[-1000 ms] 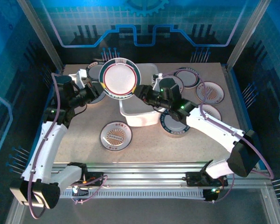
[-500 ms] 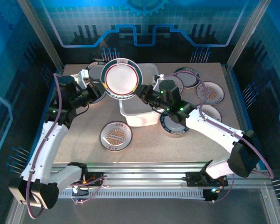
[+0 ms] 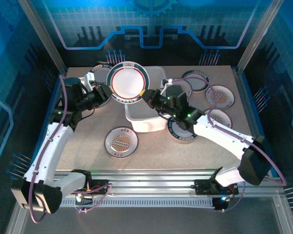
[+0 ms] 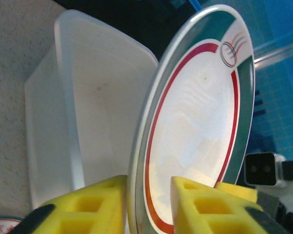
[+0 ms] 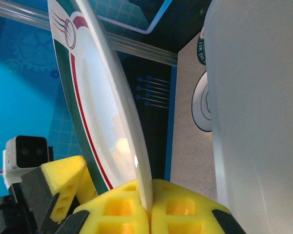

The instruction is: Place the plates into the plastic bin on the countertop

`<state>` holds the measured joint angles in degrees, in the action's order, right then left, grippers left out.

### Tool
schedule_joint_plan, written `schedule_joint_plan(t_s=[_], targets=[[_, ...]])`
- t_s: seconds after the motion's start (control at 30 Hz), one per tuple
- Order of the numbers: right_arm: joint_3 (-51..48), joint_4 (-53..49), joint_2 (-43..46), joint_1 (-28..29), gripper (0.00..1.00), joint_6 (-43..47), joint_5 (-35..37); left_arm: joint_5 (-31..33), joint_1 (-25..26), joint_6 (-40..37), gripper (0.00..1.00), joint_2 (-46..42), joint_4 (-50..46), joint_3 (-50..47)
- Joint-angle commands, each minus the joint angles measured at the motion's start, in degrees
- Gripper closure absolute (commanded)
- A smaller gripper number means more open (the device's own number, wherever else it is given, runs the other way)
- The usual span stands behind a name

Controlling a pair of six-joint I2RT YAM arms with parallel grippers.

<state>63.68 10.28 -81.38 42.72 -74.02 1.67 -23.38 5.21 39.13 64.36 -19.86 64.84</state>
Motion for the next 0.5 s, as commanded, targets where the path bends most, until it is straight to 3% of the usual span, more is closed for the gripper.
schedule_joint_plan(t_s=[0.0,0.1,0.17,0.47], targets=[[-0.4,2.8,0.0,0.8,1.00,-0.8,5.3,-1.6,-0.4,-2.1,0.46,1.6,0.4,4.4],[-0.3,1.5,0.2,0.8,1.00,-1.2,9.0,-2.4,-2.2,-2.4,0.31,3.3,0.0,6.4],[0.1,-0.1,0.3,0.8,1.00,-1.7,12.0,-2.8,-3.9,-2.4,0.27,3.9,0.0,6.9],[7.4,-11.2,-5.0,0.8,1.00,-8.5,24.0,-4.1,-10.8,-3.6,0.23,6.1,-2.9,6.1]])
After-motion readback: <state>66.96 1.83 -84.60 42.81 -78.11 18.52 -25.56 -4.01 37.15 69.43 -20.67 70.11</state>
